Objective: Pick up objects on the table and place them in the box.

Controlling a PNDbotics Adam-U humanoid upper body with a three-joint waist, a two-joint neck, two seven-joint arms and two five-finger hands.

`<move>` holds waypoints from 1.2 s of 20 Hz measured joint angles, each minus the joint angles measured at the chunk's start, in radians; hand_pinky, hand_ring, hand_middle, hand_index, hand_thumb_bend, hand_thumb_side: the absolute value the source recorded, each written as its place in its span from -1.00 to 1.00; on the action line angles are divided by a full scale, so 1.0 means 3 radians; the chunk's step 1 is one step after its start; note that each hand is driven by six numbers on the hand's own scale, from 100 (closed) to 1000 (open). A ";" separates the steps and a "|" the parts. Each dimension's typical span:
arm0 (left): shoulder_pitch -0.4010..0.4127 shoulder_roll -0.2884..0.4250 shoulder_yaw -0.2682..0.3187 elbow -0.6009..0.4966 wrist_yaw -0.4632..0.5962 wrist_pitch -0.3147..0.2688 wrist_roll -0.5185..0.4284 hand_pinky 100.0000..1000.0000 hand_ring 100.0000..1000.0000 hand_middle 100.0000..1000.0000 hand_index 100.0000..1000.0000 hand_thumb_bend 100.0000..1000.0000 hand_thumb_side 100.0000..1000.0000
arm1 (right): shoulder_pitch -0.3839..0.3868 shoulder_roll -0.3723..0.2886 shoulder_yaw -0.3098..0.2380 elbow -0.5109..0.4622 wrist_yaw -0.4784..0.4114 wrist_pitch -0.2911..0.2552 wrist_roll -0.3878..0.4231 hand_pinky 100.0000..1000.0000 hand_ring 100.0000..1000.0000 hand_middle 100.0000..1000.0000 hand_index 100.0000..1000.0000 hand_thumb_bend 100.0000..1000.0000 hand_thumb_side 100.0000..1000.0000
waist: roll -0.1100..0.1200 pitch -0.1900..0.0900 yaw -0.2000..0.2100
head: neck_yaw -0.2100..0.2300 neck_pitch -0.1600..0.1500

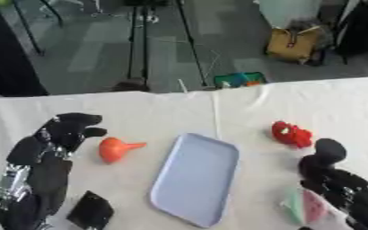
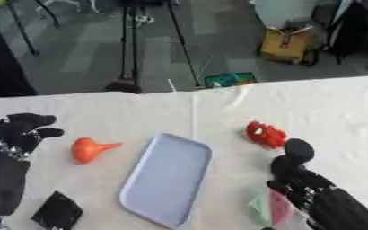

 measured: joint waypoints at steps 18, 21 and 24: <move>-0.0018 -0.0003 -0.0025 0.0000 -0.0002 0.0018 -0.0014 0.41 0.55 0.36 0.41 -0.93 1.00 | -0.0084 0.0108 -0.0034 0.0294 0.0050 0.0138 0.0056 0.66 0.90 0.62 0.94 -0.32 0.86 | 0.0004 0.0009 0.0005 | -0.0004 -0.0026; -0.0018 -0.0017 -0.0036 0.0000 -0.0002 0.0024 -0.0020 0.41 0.55 0.36 0.41 -0.93 1.00 | -0.0096 0.0117 -0.0035 0.0315 0.0041 0.0099 0.0110 0.67 0.91 0.63 0.95 -0.27 0.86 | -0.0002 0.0009 0.0005 | -0.0004 -0.0026; -0.0019 -0.0028 -0.0037 0.0000 -0.0002 0.0029 -0.0025 0.41 0.55 0.36 0.41 -0.93 1.00 | -0.0114 0.0118 -0.0039 0.0332 0.0041 0.0077 0.0149 0.66 0.90 0.61 0.94 -0.28 0.83 | -0.0002 0.0009 0.0008 | -0.0005 -0.0026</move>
